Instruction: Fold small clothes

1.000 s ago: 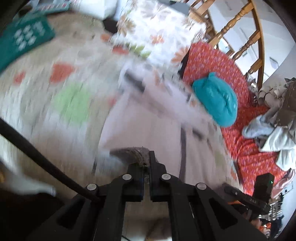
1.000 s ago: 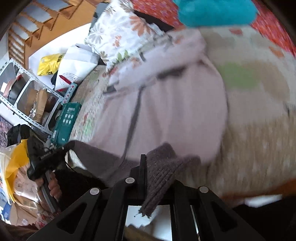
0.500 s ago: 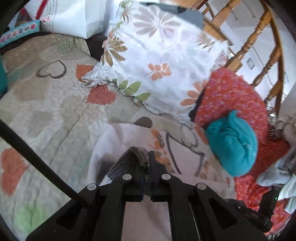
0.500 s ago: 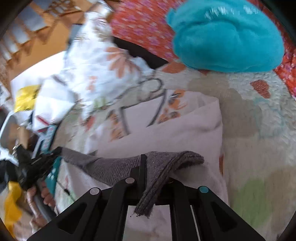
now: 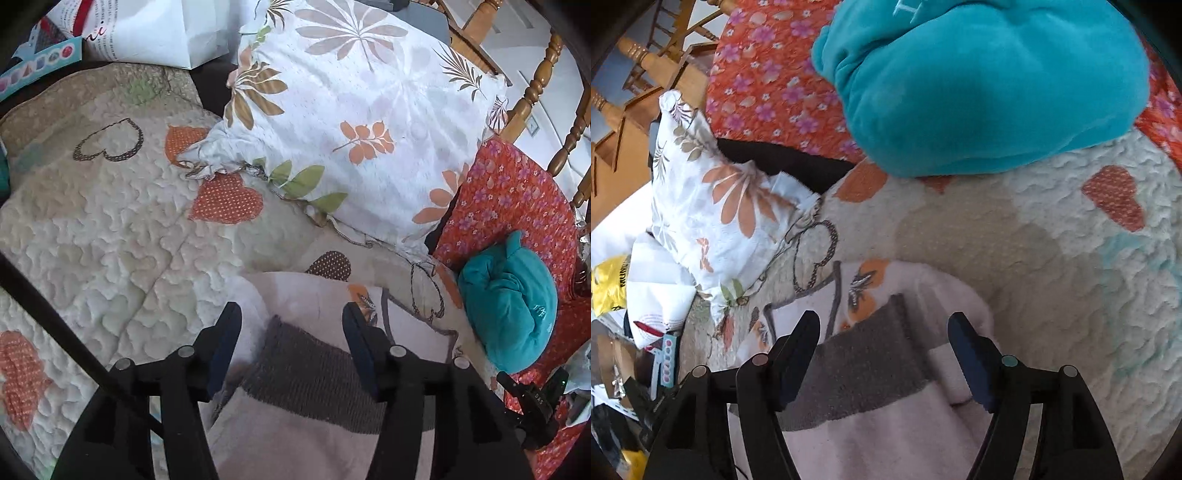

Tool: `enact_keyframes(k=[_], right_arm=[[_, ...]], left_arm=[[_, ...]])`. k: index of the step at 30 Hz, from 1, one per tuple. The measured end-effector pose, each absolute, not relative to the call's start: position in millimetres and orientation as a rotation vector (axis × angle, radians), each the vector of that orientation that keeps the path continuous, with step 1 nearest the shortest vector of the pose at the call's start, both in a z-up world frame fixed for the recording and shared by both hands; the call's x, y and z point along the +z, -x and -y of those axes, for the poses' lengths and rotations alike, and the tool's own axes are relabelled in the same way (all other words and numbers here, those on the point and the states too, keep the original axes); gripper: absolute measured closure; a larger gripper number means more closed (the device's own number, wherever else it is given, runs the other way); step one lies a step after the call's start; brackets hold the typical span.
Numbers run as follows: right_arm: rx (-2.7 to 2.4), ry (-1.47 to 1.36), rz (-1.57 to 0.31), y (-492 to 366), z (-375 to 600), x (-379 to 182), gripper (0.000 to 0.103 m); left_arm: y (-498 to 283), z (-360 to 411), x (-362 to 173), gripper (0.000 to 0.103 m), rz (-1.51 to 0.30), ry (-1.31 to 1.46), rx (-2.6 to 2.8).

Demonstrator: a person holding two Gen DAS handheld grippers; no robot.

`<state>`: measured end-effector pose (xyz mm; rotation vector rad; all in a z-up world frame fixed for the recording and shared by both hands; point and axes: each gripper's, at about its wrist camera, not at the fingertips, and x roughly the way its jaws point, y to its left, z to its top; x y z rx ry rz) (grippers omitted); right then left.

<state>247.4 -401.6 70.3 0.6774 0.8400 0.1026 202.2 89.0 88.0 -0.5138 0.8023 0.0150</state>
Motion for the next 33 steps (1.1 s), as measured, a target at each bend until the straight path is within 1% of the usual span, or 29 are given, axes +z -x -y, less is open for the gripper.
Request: enact_keyframes(k=[3, 7, 12, 14, 19, 21, 22, 24, 26, 30, 33], right_arm=[[0.088, -0.622, -0.847, -237.2, 398.2, 78.3, 0.026], [0.071, -0.51, -0.864, -215.6, 394.9, 85.5, 0.026], [0.057, -0.392, -0.905, -182.4, 398.3, 82.5, 0.026], [0.057, -0.353, -0.923, -167.8, 398.2, 78.5, 0.026], [0.072, -0.272, -0.994, -140.1, 390.3, 60.1, 0.026], [0.042, -0.238, -1.046, -138.0, 389.8, 48.1, 0.026], [0.012, -0.217, -1.081, -139.4, 390.8, 41.0, 0.026], [-0.057, -0.197, -1.138, -140.4, 399.1, 26.7, 0.025], [-0.066, -0.258, -1.128, -138.0, 408.1, 29.0, 0.025], [-0.08, -0.265, -1.012, -132.1, 403.9, 61.3, 0.025], [0.004, -0.239, -0.912, -130.1, 374.6, 90.4, 0.025]], left_arm=[[-191.3, -91.3, 88.7, 0.047, -0.823, 0.512, 0.0], [-167.8, -92.5, 89.2, 0.042, -0.852, 0.437, -0.002], [-130.9, -103.0, 83.1, 0.04, -0.894, 0.342, 0.014], [-118.4, -108.6, 74.7, 0.036, -0.918, 0.335, 0.016], [-102.6, -107.2, 36.9, 0.036, -1.025, 0.26, 0.024], [-103.9, -106.9, 18.5, 0.036, -1.086, 0.173, 0.128], [-102.6, -111.2, 15.3, 0.036, -1.08, 0.182, 0.153], [-98.8, -117.7, 21.4, 0.037, -1.064, 0.217, 0.194], [-94.7, -123.6, 32.3, 0.038, -1.044, 0.219, 0.249], [-78.0, -135.7, 63.8, 0.038, -0.973, 0.32, 0.229], [-60.2, -137.5, 86.7, 0.038, -0.92, 0.376, 0.182]])
